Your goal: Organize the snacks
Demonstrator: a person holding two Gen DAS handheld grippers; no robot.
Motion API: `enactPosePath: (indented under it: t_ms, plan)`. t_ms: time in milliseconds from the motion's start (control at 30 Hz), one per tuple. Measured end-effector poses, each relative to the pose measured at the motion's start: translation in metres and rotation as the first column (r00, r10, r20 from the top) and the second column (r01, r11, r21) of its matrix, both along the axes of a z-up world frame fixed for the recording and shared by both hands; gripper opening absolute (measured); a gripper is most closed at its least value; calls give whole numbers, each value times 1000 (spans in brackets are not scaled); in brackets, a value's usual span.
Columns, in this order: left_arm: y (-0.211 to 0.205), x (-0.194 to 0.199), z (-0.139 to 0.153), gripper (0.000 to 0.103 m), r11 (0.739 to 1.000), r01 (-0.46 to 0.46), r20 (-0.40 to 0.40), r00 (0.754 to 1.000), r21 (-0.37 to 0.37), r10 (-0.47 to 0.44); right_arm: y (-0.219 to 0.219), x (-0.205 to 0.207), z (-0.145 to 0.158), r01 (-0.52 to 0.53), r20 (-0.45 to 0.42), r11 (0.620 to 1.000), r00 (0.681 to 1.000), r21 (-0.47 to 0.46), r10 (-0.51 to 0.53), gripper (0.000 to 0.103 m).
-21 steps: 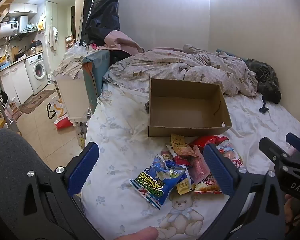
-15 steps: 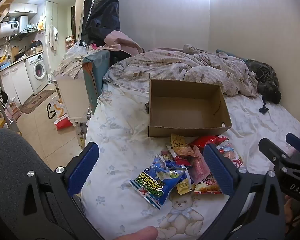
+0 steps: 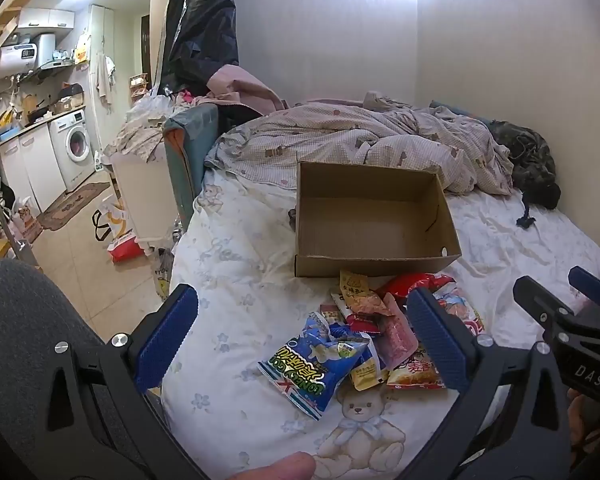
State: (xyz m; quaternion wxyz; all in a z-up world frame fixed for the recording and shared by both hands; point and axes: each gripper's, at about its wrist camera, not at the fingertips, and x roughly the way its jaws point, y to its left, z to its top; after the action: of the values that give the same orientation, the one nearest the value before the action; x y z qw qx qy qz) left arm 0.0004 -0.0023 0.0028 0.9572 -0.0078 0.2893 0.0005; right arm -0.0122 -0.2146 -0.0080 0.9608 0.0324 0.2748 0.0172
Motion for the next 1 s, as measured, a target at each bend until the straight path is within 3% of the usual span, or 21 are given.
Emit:
enactPosePath:
  t_ms: [1000]
  plan:
    - [1, 0, 2, 103, 1000, 1, 1, 1000, -2, -1, -2, -1, 3, -4, 0, 1000, 1000, 7, 4, 103]
